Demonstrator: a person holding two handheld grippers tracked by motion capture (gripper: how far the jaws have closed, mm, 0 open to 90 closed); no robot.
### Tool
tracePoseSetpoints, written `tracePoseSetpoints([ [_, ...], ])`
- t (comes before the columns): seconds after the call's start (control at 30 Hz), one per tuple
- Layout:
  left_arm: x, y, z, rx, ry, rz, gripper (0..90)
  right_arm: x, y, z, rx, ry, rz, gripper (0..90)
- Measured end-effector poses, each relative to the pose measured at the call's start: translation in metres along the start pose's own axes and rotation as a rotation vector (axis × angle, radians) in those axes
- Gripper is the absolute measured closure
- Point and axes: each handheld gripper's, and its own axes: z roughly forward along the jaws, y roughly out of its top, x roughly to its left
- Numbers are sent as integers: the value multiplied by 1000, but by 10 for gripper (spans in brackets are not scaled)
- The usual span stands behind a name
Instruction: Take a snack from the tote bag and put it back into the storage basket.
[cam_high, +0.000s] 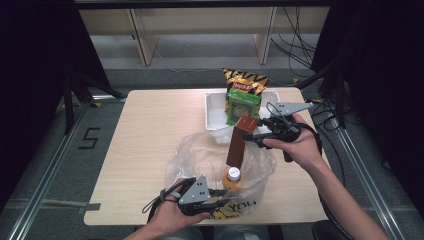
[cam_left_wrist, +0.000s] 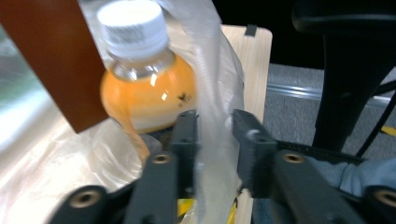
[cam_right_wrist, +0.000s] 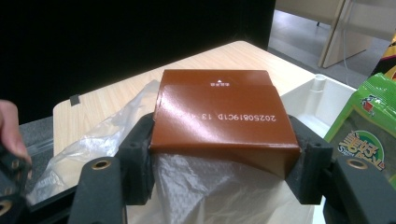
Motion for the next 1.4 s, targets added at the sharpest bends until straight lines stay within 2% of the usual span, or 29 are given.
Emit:
tracePoseSetpoints([
  [0.07, 1, -2, 4, 10, -20, -13, 868, 1, 0, 1, -20, -12, 5, 386],
  [0.1, 1, -3, 6, 21, -18, -16, 890, -1, 1, 1, -13, -8, -8, 386],
  [0.13, 1, -4, 9, 29, -21, -15, 892, 1, 2, -1, 13, 1, 9, 385],
  [0.27, 3, -9, 19, 73, -41, -19, 895, 1, 3, 0, 2, 0, 15, 386],
  [0.3, 2, -10, 21, 91, -49, -19, 895, 1, 3, 0, -10, 5, 25, 386],
  [0.33, 0, -12, 24, 93, -55, -21, 895, -1, 4, -1, -17, 0, 12, 386],
  [0.4, -1, -15, 28, 112, -70, -20, 894, -1, 6, -3, -23, -9, 46, 386],
  [0.43, -2, -17, 29, 123, -73, -20, 894, -3, 7, -5, -25, -17, 26, 386],
  [0.47, -2, -18, 31, 132, -77, -23, 894, -3, 8, -4, -48, -22, 36, 386],
  [0.5, -2, -19, 32, 140, -80, -21, 894, -3, 9, -6, -39, -14, 58, 386],
  [0.53, -2, -20, 33, 140, -73, -22, 894, -4, 11, -6, -51, -8, 45, 387],
  [0.57, -1, -21, 34, 150, -89, -23, 893, -3, 13, -8, -53, -6, 67, 387],
  [0.6, -2, -21, 34, 153, -86, -24, 893, -5, 14, -9, -61, -4, 57, 387],
  [0.63, -1, -22, 35, 162, -91, -18, 892, -4, 16, -11, -72, -4, 73, 387],
  [0.67, -2, -22, 36, 156, -84, -29, 892, -6, 17, -11, -89, -12, 55, 387],
  [0.7, -1, -23, 36, 161, -94, -29, 892, -5, 20, -14, -80, -9, 85, 387],
  [0.73, -2, -23, 37, 159, -79, -25, 891, -7, 22, -16, -89, -10, 86, 388],
  [0.8, -1, -23, 37, 167, -97, -27, 886, -8, 25, -19, -105, -11, 89, 388],
  [1.0, -2, -23, 37, 162, -84, -25, 862, -9, 38, -32, -149, -25, 130, 389],
  [1.03, -2, -23, 37, 162, -83, -24, 857, -10, 40, -34, -155, -28, 111, 389],
  [1.07, -2, -23, 37, 163, -80, -22, 852, -10, 42, -35, -155, -34, 126, 389],
  [1.23, -2, -23, 37, 160, -82, -23, 847, -11, 50, -42, -181, -34, 135, 390],
  [1.27, -2, -24, 37, 160, -74, -22, 845, -12, 51, -44, -186, -42, 118, 390],
  [1.37, -2, -23, 37, 167, -86, -15, 841, -11, 54, -49, -199, -50, 145, 390],
  [1.4, -2, -23, 37, 167, -86, -14, 840, -14, 55, -50, -212, -56, 114, 390],
])
